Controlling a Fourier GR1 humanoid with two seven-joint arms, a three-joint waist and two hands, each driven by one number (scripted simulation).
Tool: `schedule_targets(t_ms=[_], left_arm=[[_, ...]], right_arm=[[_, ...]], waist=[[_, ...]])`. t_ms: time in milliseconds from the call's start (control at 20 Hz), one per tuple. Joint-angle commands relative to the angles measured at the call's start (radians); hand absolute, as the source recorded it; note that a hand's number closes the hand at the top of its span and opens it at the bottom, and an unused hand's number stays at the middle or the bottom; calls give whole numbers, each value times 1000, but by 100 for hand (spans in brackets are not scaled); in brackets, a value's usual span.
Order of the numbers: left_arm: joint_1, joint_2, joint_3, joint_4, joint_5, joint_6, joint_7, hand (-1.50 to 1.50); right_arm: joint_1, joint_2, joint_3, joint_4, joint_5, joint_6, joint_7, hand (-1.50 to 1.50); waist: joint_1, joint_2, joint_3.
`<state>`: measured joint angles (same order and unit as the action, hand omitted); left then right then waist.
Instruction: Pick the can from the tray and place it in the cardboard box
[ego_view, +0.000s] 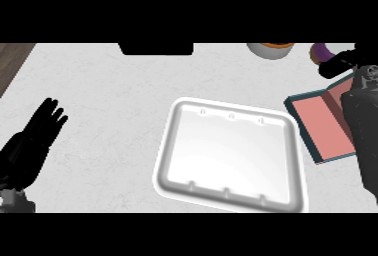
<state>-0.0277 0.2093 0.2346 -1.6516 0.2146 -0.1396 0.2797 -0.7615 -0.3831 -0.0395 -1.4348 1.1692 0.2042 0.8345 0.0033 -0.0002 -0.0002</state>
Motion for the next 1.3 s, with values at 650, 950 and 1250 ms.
schedule_targets(t_ms=[650, 950, 1250], left_arm=[[-25, -6, -1, 5, -9, -1, -1, 0], [-12, -33, -30, -32, -37, 29, 27, 0], [3, -22, -6, -27, -21, 18, 14, 0]], right_arm=[[189, 42, -205, 334, -157, -209, -161, -150], [205, 70, -191, 349, -208, -310, -318, -150], [233, 141, -330, 193, -330, -592, -393, -150]], waist=[[2, 3, 1], [3, 1, 1], [-4, -4, 2]])
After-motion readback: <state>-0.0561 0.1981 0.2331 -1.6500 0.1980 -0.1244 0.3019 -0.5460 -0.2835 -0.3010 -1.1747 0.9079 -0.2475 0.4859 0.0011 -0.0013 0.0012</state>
